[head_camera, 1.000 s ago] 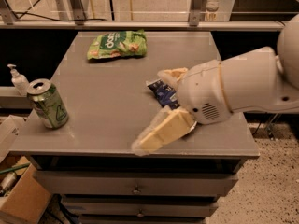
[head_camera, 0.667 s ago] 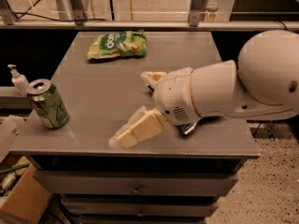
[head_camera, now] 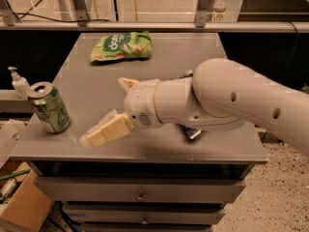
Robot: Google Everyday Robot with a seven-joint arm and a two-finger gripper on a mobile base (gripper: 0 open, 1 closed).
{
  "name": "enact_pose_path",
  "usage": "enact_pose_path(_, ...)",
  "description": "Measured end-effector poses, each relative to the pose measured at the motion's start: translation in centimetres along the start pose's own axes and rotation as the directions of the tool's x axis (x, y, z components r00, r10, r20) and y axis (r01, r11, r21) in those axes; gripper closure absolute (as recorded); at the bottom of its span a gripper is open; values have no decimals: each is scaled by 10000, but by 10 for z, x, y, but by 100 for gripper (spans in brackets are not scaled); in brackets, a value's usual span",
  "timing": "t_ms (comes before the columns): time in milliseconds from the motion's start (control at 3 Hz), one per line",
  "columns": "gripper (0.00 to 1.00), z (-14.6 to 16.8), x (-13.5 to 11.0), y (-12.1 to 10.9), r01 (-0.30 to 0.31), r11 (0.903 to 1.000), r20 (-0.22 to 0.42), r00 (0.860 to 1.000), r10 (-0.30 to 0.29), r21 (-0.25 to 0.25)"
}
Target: Pick green can
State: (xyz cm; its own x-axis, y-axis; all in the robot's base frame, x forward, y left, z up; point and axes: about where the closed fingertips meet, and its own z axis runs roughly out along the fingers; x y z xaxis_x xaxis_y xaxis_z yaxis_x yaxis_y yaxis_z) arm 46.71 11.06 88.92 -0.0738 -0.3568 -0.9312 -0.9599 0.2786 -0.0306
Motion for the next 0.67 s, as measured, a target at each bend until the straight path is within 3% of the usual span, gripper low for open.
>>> enact_pose_path(667,0,74,-12,13,-83,9981,986,9950,142,-603)
